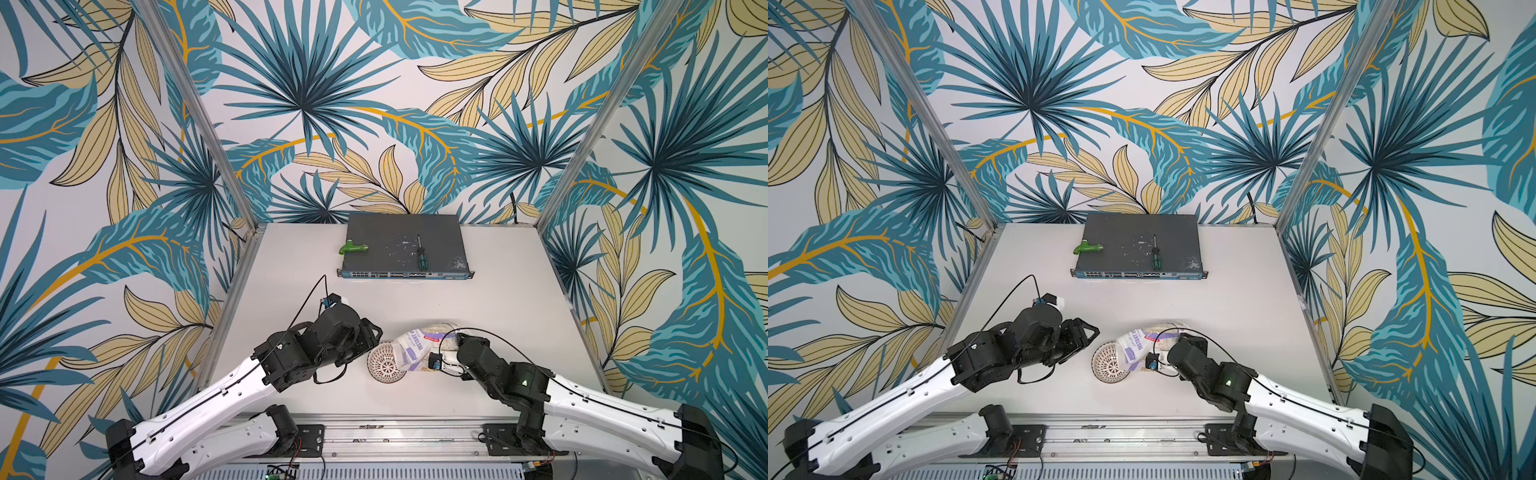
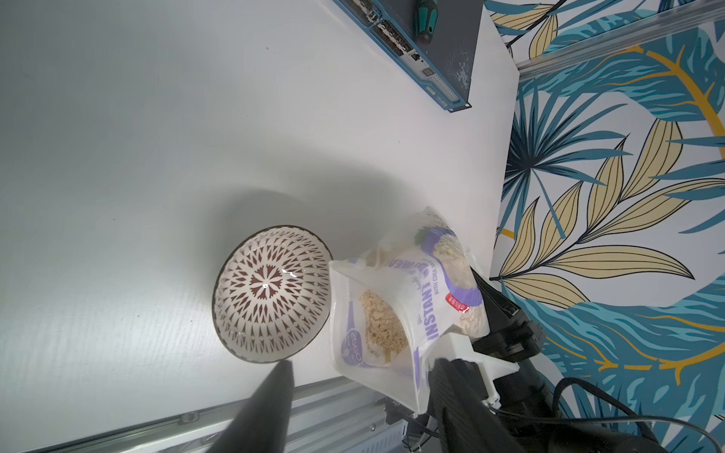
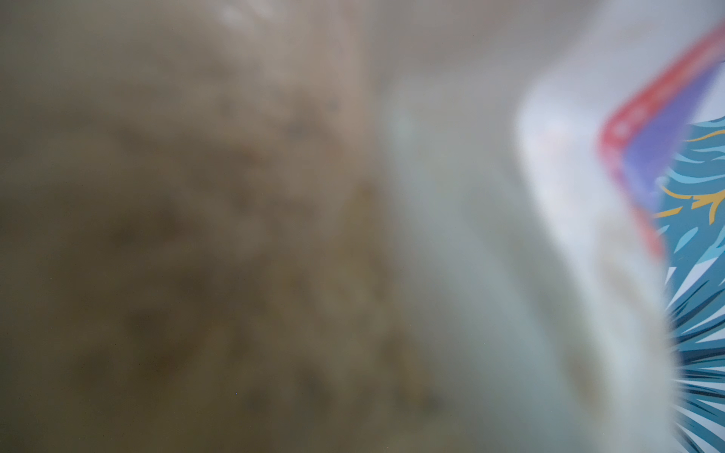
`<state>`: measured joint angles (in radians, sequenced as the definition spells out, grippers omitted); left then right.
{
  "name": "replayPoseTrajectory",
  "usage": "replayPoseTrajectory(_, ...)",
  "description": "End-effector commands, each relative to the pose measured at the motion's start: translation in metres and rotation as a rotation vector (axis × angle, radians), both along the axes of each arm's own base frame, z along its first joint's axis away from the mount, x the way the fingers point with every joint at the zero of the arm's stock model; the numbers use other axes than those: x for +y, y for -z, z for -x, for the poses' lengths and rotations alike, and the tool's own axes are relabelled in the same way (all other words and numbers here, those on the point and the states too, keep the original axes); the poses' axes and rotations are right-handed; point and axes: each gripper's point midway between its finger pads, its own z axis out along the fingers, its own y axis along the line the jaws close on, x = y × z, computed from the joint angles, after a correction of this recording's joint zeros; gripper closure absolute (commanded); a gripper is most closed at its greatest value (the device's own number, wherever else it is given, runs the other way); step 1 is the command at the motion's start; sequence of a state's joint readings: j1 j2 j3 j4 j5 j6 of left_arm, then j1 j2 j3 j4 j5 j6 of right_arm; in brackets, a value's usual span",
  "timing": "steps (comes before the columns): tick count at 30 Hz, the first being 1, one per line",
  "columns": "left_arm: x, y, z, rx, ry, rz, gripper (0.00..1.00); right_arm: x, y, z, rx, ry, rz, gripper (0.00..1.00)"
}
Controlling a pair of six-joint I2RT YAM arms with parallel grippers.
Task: Pour the oats into the breakfast bowl
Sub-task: Pour the oats into the bowl.
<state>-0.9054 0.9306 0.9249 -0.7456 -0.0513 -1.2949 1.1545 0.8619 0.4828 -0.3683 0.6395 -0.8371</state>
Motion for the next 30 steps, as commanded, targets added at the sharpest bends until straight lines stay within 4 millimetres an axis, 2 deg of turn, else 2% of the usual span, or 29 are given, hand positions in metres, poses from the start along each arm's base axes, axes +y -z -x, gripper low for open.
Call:
replayPoseTrajectory(1,-0.003,0.005,-0.004,-0.003,-0.017,-0.001,0.4,0.013,-0.05,-0.018,-0.141,0.062,-0.135,1.0)
replayPoseTrajectory(14,-0.016,0.025,0.003,0.063,-0.029,0.059,0.4,0.02,-0.058,-0.02,-0.195,0.067,-0.101,1.0)
replayPoseTrajectory(25,-0.012,0.042,0.008,0.096,-0.088,0.087,0.4,0.025,-0.056,-0.021,-0.215,0.065,-0.058,1.0)
replayPoseTrajectory(30,-0.012,0.042,0.007,0.092,-0.096,0.089,0.4,0.025,-0.057,-0.02,-0.226,0.059,-0.047,1.0)
